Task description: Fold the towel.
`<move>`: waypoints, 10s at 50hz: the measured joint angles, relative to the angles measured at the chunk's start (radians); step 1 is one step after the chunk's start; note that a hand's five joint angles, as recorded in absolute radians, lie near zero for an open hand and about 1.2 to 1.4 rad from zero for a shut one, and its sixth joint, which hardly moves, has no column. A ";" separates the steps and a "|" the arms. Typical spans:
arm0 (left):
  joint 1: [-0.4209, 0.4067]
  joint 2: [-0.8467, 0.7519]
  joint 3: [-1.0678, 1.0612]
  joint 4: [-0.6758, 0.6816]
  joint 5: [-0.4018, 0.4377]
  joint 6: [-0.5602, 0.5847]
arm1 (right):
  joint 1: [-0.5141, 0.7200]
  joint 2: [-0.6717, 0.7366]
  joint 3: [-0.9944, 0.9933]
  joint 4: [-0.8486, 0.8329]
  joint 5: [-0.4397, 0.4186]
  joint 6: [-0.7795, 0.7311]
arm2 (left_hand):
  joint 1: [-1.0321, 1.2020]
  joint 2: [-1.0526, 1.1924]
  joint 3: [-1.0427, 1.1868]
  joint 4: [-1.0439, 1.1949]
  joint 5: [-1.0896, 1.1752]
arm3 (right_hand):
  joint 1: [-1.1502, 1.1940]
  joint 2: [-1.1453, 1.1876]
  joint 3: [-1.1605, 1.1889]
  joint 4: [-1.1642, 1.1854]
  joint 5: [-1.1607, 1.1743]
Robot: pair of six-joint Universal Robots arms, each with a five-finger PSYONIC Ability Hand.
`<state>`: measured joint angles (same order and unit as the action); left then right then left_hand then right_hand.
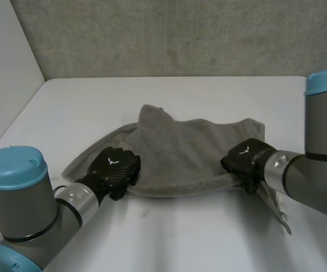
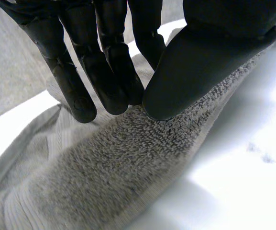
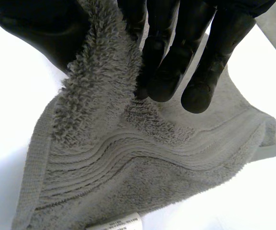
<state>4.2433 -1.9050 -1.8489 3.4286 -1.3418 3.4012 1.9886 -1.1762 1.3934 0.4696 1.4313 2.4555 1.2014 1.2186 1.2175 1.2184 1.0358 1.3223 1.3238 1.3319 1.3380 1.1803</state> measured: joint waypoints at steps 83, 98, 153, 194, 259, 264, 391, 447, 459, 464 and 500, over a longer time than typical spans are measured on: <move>0.368 -0.081 -0.113 0.140 0.203 0.380 | -0.119 -0.005 0.224 -0.335 0.001 0.013 | -0.594 -0.612 -0.611 -0.613 -0.605 | 0.000 0.000 0.000 0.000 0.000; 0.361 -0.118 -0.089 0.170 0.211 0.375 | -0.116 0.007 0.226 -0.336 0.001 0.013 | -0.364 -0.383 -0.382 -0.382 -0.377 | 0.000 0.000 0.000 0.000 0.000; 0.362 0.342 -0.062 0.058 0.333 -0.173 | -0.297 -0.135 -0.181 0.322 -0.311 0.056 | -0.015 -0.001 -0.002 -0.001 -0.005 | 0.000 0.000 0.000 0.000 0.000; 0.274 0.028 0.382 0.152 0.052 -0.273 | -0.051 0.201 -0.662 0.151 -0.126 0.073 | -0.010 0.000 -0.001 0.000 -0.005 | 0.000 0.008 0.005 0.000 0.000; 0.355 0.032 0.102 0.255 0.170 -0.267 | -0.335 -0.133 0.367 -0.294 -0.132 0.580 | -0.011 0.000 -0.001 0.000 -0.005 | -1.012 -1.005 -1.009 -1.025 -1.080; 0.355 0.038 0.099 0.255 0.166 -0.267 | -0.373 -0.140 0.428 -0.305 -0.179 0.636 | -0.011 0.000 -0.001 0.000 -0.005 | -1.012 -1.005 -1.009 -1.025 -1.080; 0.323 -0.385 0.518 0.028 0.072 -0.137 | -0.360 0.366 -0.404 -0.080 -0.068 0.033 | -0.011 0.000 -0.001 0.000 -0.005 | 0.004 -0.021 0.005 0.000 -0.010; 0.313 0.015 0.047 0.092 0.121 -0.117 | -0.545 -0.207 0.628 -0.595 -0.259 -0.030 | -0.909 -0.923 -0.923 -0.925 -0.913 | -0.998 -0.996 -1.011 -1.015 -1.026; 0.326 0.013 0.039 0.114 0.132 -0.119 | -0.553 -0.077 0.607 -0.716 -0.255 -0.042 | -0.909 -0.923 -0.923 -0.925 -0.913 | -0.664 -0.667 -0.675 -0.682 -0.692; 0.326 0.012 0.037 0.118 0.132 -0.119 | -0.569 -0.064 0.601 -0.713 -0.247 -0.059 | -0.909 -0.923 -0.923 -0.925 -0.913 | -0.205 -0.198 -0.220 -0.217 -0.230; 0.317 0.069 0.034 0.109 0.125 -0.127 | -0.512 -0.096 0.150 -0.486 -0.025 -0.150 | -0.909 -0.923 -0.923 -0.925 -0.914 | -0.015 -0.010 -0.001 0.000 -0.026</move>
<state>4.5604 -1.8356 -1.8151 3.5376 -1.2167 3.2743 1.4769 -1.2717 1.5438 -0.0167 1.4061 2.3060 0.2924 0.2958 0.2947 0.2934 0.1214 1.3076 1.3141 1.3310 1.3384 1.1546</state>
